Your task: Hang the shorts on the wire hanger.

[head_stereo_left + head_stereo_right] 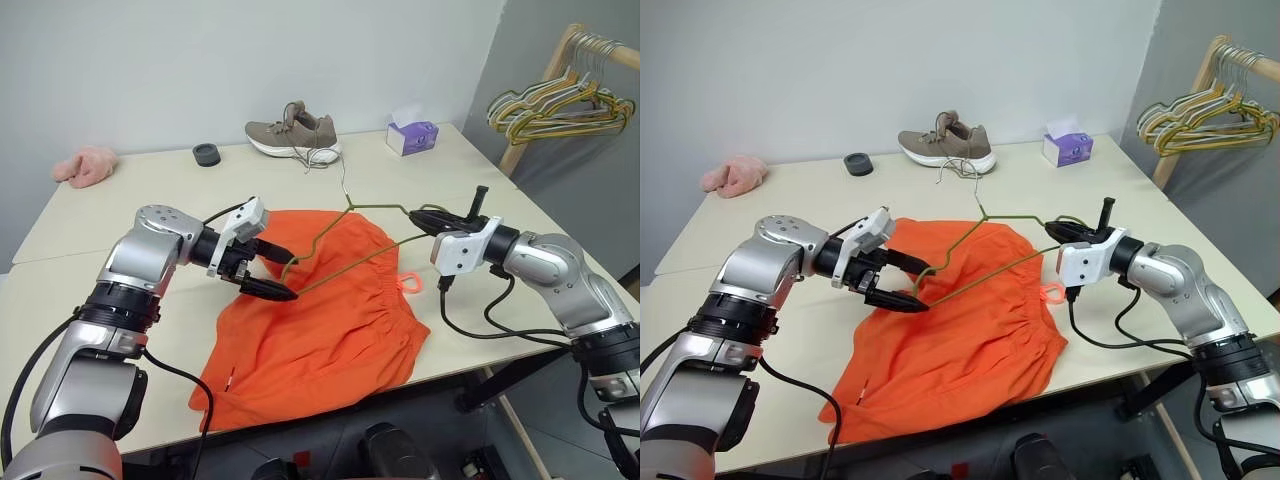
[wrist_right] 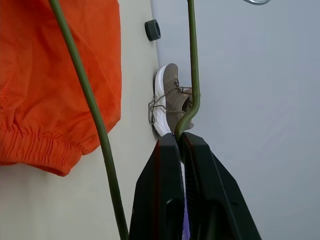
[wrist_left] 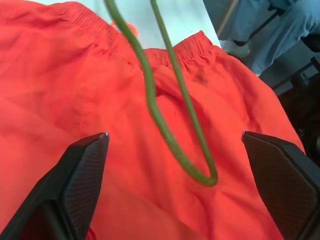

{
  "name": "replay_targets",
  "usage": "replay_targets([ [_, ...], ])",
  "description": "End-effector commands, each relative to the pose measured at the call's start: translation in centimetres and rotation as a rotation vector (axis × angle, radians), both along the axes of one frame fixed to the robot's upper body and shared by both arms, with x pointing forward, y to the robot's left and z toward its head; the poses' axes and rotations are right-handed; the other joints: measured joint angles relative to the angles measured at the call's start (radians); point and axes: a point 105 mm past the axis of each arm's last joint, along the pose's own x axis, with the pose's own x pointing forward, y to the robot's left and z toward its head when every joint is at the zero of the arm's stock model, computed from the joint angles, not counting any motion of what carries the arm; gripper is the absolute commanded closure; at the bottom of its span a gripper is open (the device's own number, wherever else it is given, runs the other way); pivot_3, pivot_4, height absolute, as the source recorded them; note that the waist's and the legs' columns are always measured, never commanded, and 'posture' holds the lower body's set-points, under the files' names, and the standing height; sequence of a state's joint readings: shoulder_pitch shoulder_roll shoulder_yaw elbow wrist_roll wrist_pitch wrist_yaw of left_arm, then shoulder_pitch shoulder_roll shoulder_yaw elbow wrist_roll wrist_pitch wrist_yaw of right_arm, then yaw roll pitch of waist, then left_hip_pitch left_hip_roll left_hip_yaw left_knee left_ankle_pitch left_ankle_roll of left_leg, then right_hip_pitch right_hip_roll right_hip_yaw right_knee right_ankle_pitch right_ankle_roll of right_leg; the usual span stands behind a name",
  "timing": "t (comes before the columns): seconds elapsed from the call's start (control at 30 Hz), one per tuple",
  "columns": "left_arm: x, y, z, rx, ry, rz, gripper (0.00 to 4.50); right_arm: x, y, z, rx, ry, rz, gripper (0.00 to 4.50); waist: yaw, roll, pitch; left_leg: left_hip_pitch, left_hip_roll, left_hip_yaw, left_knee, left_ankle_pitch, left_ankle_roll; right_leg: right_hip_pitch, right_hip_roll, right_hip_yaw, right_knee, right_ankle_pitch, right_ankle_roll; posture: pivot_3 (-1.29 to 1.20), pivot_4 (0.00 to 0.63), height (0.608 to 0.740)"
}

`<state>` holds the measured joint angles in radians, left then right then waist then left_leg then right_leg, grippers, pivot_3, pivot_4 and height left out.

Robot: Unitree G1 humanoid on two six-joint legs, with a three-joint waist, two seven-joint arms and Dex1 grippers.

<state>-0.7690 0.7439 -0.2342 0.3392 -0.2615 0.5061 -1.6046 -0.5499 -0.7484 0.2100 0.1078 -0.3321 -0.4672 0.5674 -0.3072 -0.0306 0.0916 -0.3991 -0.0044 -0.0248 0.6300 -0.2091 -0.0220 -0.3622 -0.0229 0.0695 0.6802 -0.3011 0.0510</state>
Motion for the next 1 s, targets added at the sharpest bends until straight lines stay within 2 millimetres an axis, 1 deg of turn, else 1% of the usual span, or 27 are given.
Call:
replay_targets([
  [0.03,-0.3,0.0,0.5,0.016,-0.02,-0.014,0.39,0.0,0.2,2.1,0.037,-0.063,0.012,4.5,0.0,0.0,0.0,0.0,0.0,0.0,0.0,0.0,0.0,0.0,0.0,0.0,0.0,0.0,0.0,-0.29,0.067,0.74],
  [0.07,-0.3,0.0,0.4,0.014,-0.014,-0.013,0.53,0.0,0.2,2.2,0.038,-0.063,0.012,4.5,0.0,0.0,0.0,0.0,0.0,0.0,0.0,0.0,0.0,0.0,0.0,0.0,0.0,0.0,0.0,-0.29,0.067,0.74],
  [0.1,-0.4,-0.1,0.4,0.012,-0.011,-0.013,0.79,0.0,0.2,2.2,0.04,-0.063,0.012,4.5,0.0,0.0,0.0,0.0,0.0,0.0,0.0,0.0,0.0,0.0,0.0,0.0,0.0,0.0,0.0,-0.29,0.067,0.74],
  [0.3,-0.5,-0.2,0.2,0.009,-0.007,-0.009,2.57,0.1,0.2,2.3,0.053,-0.063,0.005,4.5,0.0,0.0,0.0,0.0,0.0,0.0,0.0,0.0,0.0,0.0,0.0,0.0,0.0,0.0,0.0,-0.29,0.068,0.74],
  [0.33,-0.5,-0.2,0.2,0.008,-0.007,-0.01,2.95,0.1,0.2,2.3,0.056,-0.063,0.005,4.5,0.0,0.0,0.0,0.0,0.0,0.0,0.0,0.0,0.0,0.0,0.0,0.0,0.0,0.0,0.0,-0.29,0.068,0.74],
  [0.5,-0.6,-0.3,0.1,0.001,-0.01,-0.007,4.47,0.1,0.4,2.4,0.079,-0.055,-0.004,4.5,0.0,0.0,0.0,0.0,0.0,0.0,0.0,0.0,0.0,0.0,0.0,0.0,0.0,0.0,0.0,-0.29,0.068,0.74],
  [0.6,-0.5,-0.3,0.1,-0.003,-0.017,0.011,4.49,-0.6,1.0,1.7,0.047,-0.025,0.041,4.5,0.001,0.0,0.0,0.0,0.0,0.0,0.0,0.0,0.0,0.0,0.0,0.0,0.0,0.0,0.0,-0.29,0.068,0.74],
  [0.7,-0.3,-0.2,0.0,0.002,-0.029,0.029,4.49,-1.1,1.2,1.4,0.039,-0.017,0.063,4.5,0.001,0.0,0.0,0.0,0.0,0.0,0.0,0.0,0.0,0.0,0.0,0.0,0.0,0.0,0.0,-0.29,0.066,0.74],
  [0.8,0.0,0.0,0.1,0.003,-0.039,0.05,4.5,-1.7,1.3,1.2,0.047,0.003,0.077,3.77,0.001,0.0,0.0,0.0,0.0,0.0,0.0,0.0,0.0,0.0,0.0,0.0,0.0,0.0,0.0,-0.29,0.066,0.74],
  [0.9,0.2,0.1,0.0,0.02,-0.063,0.058,4.5,-2.2,1.1,1.0,0.067,0.063,0.081,2.7,0.001,0.0,0.0,0.0,0.0,0.0,0.0,0.0,0.0,0.0,0.0,0.0,0.0,0.0,0.0,-0.29,0.064,0.74],
  [0.97,0.3,0.1,0.0,0.031,-0.085,0.057,4.5,-2.8,0.5,0.5,0.069,0.159,0.073,2.08,0.002,0.0,0.0,0.0,0.0,0.0,0.0,0.0,0.0,0.0,0.0,0.0,0.0,0.0,0.0,-0.29,0.064,0.74],
  [1.0,0.3,0.2,-0.1,0.048,-0.104,0.046,4.5,-3.1,0.1,0.4,0.106,0.233,0.05,1.79,0.004,0.0,0.0,0.0,0.0,0.0,0.0,0.0,0.0,0.0,0.0,0.0,0.0,0.0,0.0,-0.3,0.064,0.74],
])
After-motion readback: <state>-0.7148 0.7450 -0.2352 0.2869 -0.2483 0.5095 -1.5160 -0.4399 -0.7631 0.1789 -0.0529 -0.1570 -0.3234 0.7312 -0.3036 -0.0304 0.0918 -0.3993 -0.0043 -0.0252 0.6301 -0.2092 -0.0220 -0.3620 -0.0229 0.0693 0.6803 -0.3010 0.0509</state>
